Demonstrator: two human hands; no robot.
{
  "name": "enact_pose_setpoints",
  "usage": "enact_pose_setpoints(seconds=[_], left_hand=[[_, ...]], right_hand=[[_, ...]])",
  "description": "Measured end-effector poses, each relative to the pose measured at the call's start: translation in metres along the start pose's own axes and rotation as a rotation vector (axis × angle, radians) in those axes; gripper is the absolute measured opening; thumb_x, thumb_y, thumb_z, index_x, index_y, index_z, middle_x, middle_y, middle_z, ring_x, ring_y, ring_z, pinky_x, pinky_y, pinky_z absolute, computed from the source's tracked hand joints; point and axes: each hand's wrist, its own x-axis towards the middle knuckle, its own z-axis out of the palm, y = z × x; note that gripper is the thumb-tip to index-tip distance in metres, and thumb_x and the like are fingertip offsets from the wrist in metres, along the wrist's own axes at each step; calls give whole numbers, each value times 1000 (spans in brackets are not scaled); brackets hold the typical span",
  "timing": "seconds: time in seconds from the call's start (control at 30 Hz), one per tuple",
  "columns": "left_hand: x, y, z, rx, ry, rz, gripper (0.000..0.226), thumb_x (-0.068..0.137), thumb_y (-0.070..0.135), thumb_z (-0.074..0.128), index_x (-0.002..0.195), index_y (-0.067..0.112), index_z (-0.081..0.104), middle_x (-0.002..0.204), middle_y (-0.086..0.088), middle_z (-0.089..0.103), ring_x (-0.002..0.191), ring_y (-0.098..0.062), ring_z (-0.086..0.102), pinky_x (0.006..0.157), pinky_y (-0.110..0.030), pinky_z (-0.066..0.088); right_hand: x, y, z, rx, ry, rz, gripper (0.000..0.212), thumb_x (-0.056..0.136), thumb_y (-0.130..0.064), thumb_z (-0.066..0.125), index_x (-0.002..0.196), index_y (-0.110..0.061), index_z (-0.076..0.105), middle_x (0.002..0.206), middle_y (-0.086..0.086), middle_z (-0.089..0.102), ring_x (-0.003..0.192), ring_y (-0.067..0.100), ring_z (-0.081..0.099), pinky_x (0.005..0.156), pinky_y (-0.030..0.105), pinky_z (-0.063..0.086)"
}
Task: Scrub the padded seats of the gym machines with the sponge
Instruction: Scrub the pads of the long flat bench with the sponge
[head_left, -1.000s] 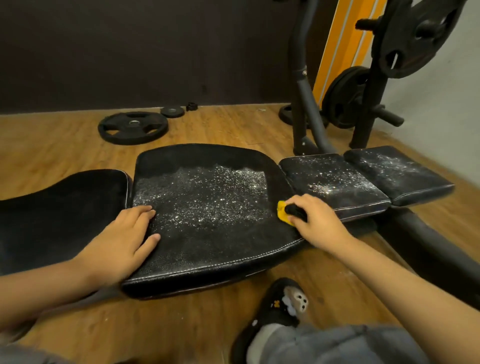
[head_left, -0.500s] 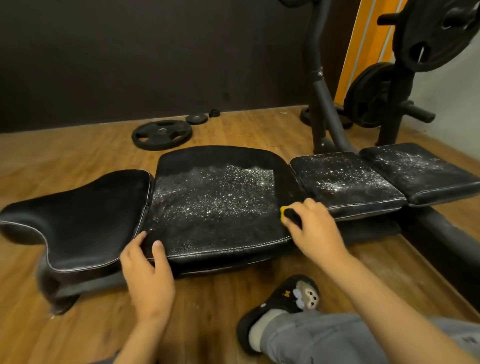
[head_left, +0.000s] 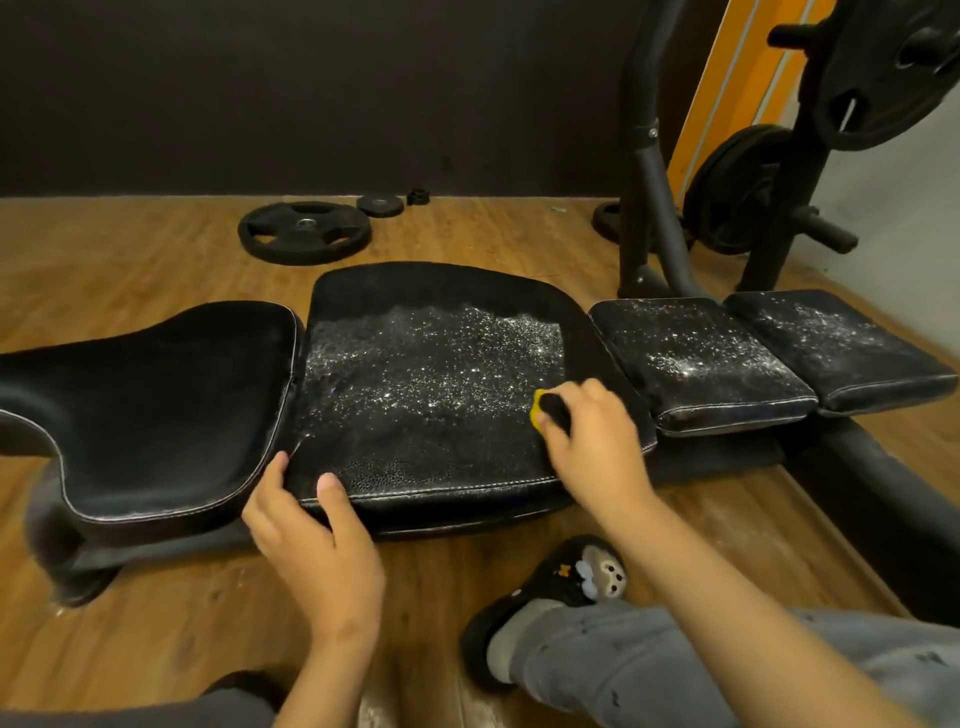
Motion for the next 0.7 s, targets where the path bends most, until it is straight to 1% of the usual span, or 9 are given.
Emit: enact_pose_setpoints(seconds=[0.1,0.2,0.27,0.3,0.37,0.43,0.57,0.63,0.7], left_hand=[[-1,1,2,-3,20,2,58,91,41,36,140,11,41,141,-15,38,129,-30,38,108,-42,31],[-1,-1,1,-7,14,13,58,91,41,36,141,12,40,141,-14,38,129,-29,38,108,-40,30],[-1,-3,1,-1,2,12,57,92,40,37,141,13,40,141,-13,37,130,-28,38,107,-38,30],[-1,-3,1,0,-2,18,58,92,42,37,142,13,39,141,-12,37,130,-28,38,108,-38,29],[-1,-4,1,6,5,30,60,91,45,36,142,13,40,140,-12,38,129,-29,39,109,-42,31],[-1,-5,2,8,20,26,59,91,43,36,141,13,40,139,-13,39,128,-29,40,109,-44,32],[-1,-3,6,-16,59,22,57,91,39,37,138,8,42,137,-16,41,127,-28,39,107,-33,28],[0,-3,7,-20,66,27,58,90,39,37,138,7,43,136,-17,41,127,-28,39,109,-36,29],[0,-4,7,-20,61,26,58,90,40,37,138,8,43,136,-16,41,127,-27,39,108,-37,29]], right_hand=[[-26,-35,3,120,-17,-161,19,92,-25,62,106,-13,63,97,4,52,93,22,48,77,31,40],[-21,-11,-6,161,-78,-190,21,91,-27,63,108,-14,63,93,-1,51,93,18,50,77,28,39],[1,29,-8,25,-20,-115,23,89,-25,64,106,-10,64,94,9,56,94,28,54,80,38,42],[15,50,-10,-42,-7,-25,25,89,-25,64,106,-7,64,95,15,57,96,34,55,80,41,42],[37,72,-15,-113,-15,172,28,91,-25,61,110,-5,61,102,20,58,100,39,54,82,41,42],[43,59,-10,-142,6,213,29,92,-26,59,113,-6,60,106,20,58,102,38,54,82,41,42],[5,-27,15,85,-12,-99,23,88,-26,64,104,-10,65,97,12,58,94,31,55,78,36,42],[-15,-55,17,186,-55,-254,19,86,-24,65,101,-12,65,92,6,55,91,24,52,77,32,41],[-17,-56,10,255,-121,-319,20,89,-25,65,105,-14,64,93,1,53,94,19,50,78,28,40]])
